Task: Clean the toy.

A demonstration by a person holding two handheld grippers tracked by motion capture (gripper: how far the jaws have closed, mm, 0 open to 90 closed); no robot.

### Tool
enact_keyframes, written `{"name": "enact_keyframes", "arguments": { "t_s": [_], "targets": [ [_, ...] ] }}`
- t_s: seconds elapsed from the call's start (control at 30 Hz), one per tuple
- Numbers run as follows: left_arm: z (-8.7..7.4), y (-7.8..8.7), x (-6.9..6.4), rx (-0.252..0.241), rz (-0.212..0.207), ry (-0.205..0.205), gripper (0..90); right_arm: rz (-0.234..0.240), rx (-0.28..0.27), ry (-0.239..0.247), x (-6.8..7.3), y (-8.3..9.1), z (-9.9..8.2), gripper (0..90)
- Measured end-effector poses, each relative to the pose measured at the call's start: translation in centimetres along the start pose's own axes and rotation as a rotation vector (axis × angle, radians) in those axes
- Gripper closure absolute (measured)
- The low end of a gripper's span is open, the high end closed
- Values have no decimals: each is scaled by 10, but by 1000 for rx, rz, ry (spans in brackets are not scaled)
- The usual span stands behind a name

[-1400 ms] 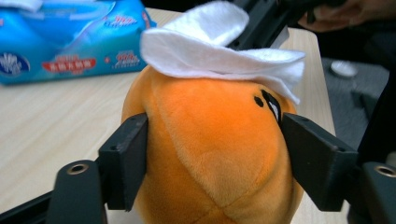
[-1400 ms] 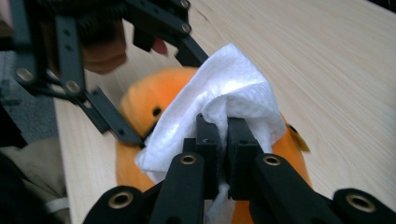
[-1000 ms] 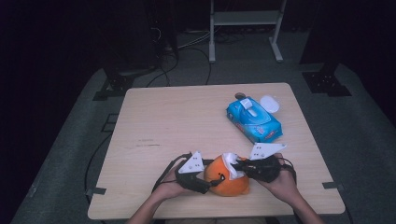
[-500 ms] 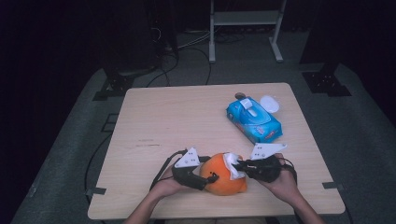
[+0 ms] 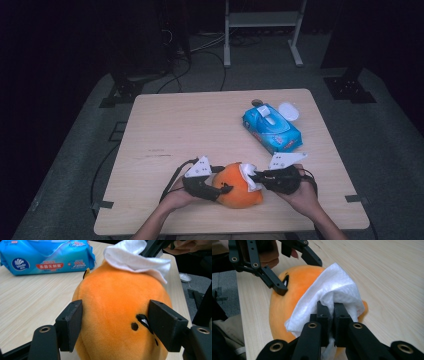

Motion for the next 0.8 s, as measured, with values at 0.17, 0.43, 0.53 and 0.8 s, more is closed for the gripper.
{"name": "enact_keyframes", "arguments": {
  "t_s": [0.17,0.43,0.53,0.8],
  "targets": [
    [-9,4,7,5,-14,31,301,16,8,-29,-6,1,-9,845],
    [-18,9,14,2,-35,61,300,63,2,-16,3,4,-12,844],
    [-16,10,13,-14,-57,58,268,69,2,-10,6,3,-11,844],
    [-10,7,7,-6,-43,32,259,41,-2,-19,2,0,-7,846]
  ]
}}
Point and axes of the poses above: each handheld gripper's, and its own axes: y roughly backward along the jaws, z roughly out of its top, x roughly to its left, the point moved 6 cm from there along -y, roughly forward along the jaws, and after that the axes turned 11 degrees about x, right-handed, at the moved point
